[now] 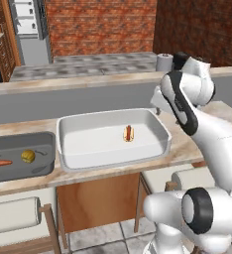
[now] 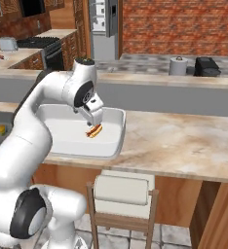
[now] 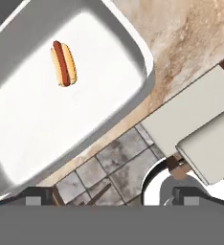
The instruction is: Place the cold items (carrot and squash) from the fridge in one tupperware on the dining counter. Place the warm items (hot dog and kebab skewer) in the stove area in another tupperware.
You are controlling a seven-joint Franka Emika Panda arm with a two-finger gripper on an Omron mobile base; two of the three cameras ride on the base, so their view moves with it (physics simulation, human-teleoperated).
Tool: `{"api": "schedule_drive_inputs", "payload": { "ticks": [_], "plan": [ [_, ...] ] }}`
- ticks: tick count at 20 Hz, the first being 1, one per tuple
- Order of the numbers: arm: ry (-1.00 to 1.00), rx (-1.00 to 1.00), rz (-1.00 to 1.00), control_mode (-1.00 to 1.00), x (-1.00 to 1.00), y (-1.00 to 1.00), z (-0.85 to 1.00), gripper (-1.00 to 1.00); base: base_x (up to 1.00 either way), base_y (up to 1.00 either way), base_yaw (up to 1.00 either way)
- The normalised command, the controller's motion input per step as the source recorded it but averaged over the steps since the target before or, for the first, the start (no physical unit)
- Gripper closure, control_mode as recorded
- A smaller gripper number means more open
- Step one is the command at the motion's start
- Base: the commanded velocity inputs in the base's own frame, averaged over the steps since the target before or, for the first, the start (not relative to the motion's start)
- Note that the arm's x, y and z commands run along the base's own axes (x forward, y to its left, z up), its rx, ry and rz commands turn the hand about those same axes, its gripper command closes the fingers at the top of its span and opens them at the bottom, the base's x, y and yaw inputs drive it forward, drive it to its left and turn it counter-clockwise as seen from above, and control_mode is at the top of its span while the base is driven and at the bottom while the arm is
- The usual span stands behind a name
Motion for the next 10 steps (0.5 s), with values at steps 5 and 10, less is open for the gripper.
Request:
{"api": "schedule_drive_inputs", "payload": {
  "ticks": [5, 10],
  "plan": [
    [-0.24, -0.13, -0.10, -1.00, -1.00, 0.00, 0.37, -1.00, 0.00, 0.00, 0.00],
    [0.07, -0.11, -0.04, -1.00, -1.00, 0.00, 0.99, -1.00, 0.00, 0.00, 0.00]
  ]
}}
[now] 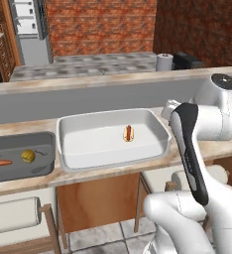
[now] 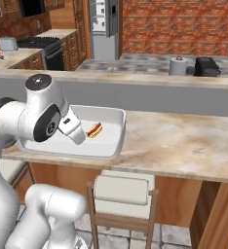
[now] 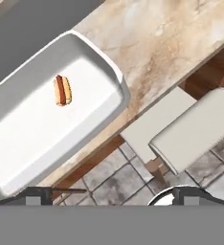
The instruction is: Place the cold items (carrot and squash) from the fridge in one tupperware on the dining counter. Place the warm items (hot dog and kebab skewer) in the stove area in another tupperware.
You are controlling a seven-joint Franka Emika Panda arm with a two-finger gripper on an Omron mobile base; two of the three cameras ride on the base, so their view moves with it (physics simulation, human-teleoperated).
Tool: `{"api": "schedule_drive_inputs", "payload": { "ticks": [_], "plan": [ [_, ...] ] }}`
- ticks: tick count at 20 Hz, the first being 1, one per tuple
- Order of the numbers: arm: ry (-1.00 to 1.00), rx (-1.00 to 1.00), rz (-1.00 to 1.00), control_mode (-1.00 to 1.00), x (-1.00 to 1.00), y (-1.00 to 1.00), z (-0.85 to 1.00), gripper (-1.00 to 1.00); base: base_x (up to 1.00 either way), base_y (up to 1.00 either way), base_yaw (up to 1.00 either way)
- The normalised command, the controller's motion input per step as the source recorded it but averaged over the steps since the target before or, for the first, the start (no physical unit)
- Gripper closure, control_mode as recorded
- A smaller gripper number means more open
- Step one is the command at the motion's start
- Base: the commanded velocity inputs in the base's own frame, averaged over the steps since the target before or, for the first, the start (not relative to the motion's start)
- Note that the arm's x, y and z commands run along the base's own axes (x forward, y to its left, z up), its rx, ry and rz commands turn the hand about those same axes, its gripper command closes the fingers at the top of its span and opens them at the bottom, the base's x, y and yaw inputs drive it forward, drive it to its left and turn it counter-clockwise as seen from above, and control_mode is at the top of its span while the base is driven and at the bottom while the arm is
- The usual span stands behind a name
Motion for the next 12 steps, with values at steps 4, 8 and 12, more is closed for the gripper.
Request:
{"api": "schedule_drive_inputs", "payload": {
  "ticks": [4, 8, 12],
  "plan": [
    [0.37, -0.07, 0.00, -1.00, -0.90, 0.02, 0.29, -1.00, 0.00, 0.00, 0.00],
    [0.39, 0.00, 0.00, -1.00, -0.25, 0.20, -0.88, -1.00, 0.00, 0.00, 0.00],
    [0.11, 0.05, 0.00, -1.00, 0.00, 0.12, -0.90, -1.00, 0.00, 0.00, 0.00]
  ]
}}
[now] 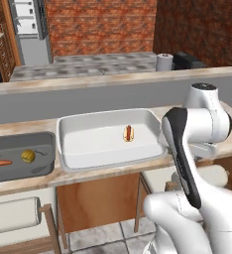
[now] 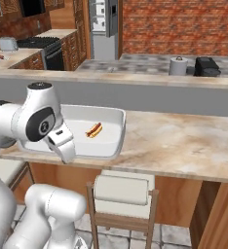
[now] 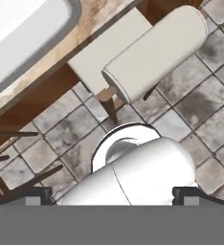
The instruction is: Place the cold items (carrot and squash) from the fridge in one tupperware on the dining counter. Place the warm items (hot dog and kebab skewer) in the stove area in another tupperware.
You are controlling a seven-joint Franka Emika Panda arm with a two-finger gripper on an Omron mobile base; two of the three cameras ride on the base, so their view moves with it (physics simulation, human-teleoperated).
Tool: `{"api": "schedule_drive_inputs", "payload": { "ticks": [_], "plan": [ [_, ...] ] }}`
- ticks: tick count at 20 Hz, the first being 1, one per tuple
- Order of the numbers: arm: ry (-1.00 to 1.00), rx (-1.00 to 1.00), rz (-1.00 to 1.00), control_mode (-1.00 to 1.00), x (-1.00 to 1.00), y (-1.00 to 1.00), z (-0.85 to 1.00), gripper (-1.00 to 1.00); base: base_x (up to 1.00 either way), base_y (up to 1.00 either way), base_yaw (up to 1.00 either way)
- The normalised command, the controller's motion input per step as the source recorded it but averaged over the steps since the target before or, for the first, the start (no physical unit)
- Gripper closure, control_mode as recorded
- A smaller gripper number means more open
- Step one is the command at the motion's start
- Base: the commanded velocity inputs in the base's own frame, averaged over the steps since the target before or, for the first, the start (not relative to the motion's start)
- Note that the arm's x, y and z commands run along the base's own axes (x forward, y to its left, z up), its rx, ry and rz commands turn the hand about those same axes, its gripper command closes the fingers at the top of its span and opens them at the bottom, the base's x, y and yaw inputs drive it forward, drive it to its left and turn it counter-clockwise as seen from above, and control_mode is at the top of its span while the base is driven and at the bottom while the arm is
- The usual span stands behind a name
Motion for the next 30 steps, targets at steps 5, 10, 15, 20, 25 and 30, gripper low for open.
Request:
{"api": "schedule_drive_inputs", "payload": {
  "ticks": [5, 10, 15, 20, 25, 30],
  "plan": [
    [-0.06, 0.07, 0.00, -1.00, -0.39, 0.00, -0.45, -1.00, 0.00, 0.00, 0.00],
    [-0.17, 0.07, 0.00, -1.00, -0.71, -0.05, -0.40, -1.00, 0.00, 0.00, 0.00],
    [0.00, 0.00, 0.00, 1.00, 0.00, 0.00, 0.00, -1.00, -0.71, -0.43, -0.03],
    [0.00, 0.00, 0.00, 1.00, 0.00, 0.00, 0.00, -1.00, -0.10, -0.91, -0.04],
    [0.00, 0.00, 0.00, 1.00, 0.00, 0.00, 0.00, -1.00, 0.10, -1.00, 0.00],
    [0.00, 0.00, 0.00, 1.00, 0.00, 0.00, 0.00, -1.00, 0.26, -1.00, 0.00]
  ]
}}
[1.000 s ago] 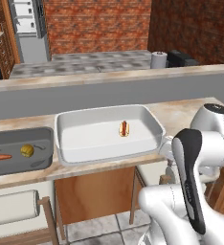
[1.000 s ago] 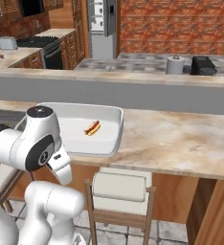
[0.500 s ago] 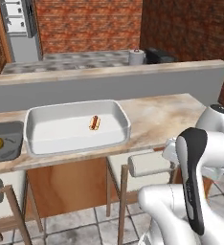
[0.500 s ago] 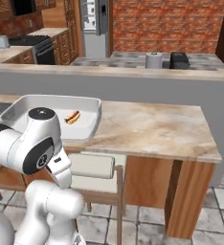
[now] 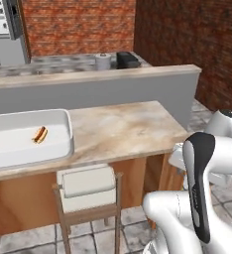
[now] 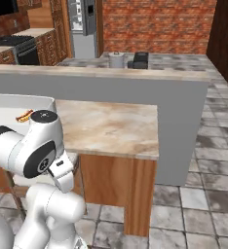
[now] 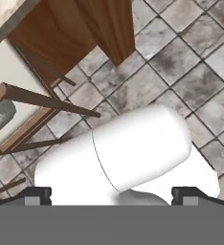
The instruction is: Place the cold items (carrot and squash) from the fridge in one tupperware on the dining counter. Place the warm items (hot dog and kebab skewer) in the stove area in another tupperware.
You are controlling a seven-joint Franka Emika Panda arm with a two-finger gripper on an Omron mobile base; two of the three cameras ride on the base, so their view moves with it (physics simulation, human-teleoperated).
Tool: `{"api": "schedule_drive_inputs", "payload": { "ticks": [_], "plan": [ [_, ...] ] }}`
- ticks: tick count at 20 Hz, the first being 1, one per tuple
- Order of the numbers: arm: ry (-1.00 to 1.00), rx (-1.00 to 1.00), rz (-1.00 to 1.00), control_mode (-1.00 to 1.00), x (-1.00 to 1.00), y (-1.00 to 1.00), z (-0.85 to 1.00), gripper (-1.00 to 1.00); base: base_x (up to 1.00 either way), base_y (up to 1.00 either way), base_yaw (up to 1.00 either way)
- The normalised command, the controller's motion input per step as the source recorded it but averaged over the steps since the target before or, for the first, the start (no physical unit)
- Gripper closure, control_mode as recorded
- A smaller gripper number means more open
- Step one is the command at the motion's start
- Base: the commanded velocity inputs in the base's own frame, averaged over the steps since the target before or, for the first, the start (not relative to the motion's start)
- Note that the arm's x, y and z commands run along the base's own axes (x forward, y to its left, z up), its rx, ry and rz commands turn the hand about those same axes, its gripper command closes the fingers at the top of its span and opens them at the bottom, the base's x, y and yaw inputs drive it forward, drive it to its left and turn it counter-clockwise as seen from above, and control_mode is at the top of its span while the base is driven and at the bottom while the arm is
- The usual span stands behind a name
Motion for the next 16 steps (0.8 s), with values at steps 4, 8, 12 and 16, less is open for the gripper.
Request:
{"api": "schedule_drive_inputs", "payload": {
  "ticks": [4, 8, 12, 16],
  "plan": [
    [0.00, 0.00, 0.00, 1.00, 0.00, 0.00, 0.00, -1.00, 0.40, -1.00, 0.02],
    [0.00, 0.00, 0.00, 1.00, 0.00, 0.00, 0.00, -1.00, 0.44, -1.00, 0.03],
    [0.00, 0.00, 0.00, 1.00, 0.00, 0.00, 0.00, -1.00, 0.46, -1.00, 0.04],
    [0.00, 0.00, 0.00, 1.00, 0.00, 0.00, 0.00, -1.00, 0.34, -1.00, 0.04]
  ]
}}
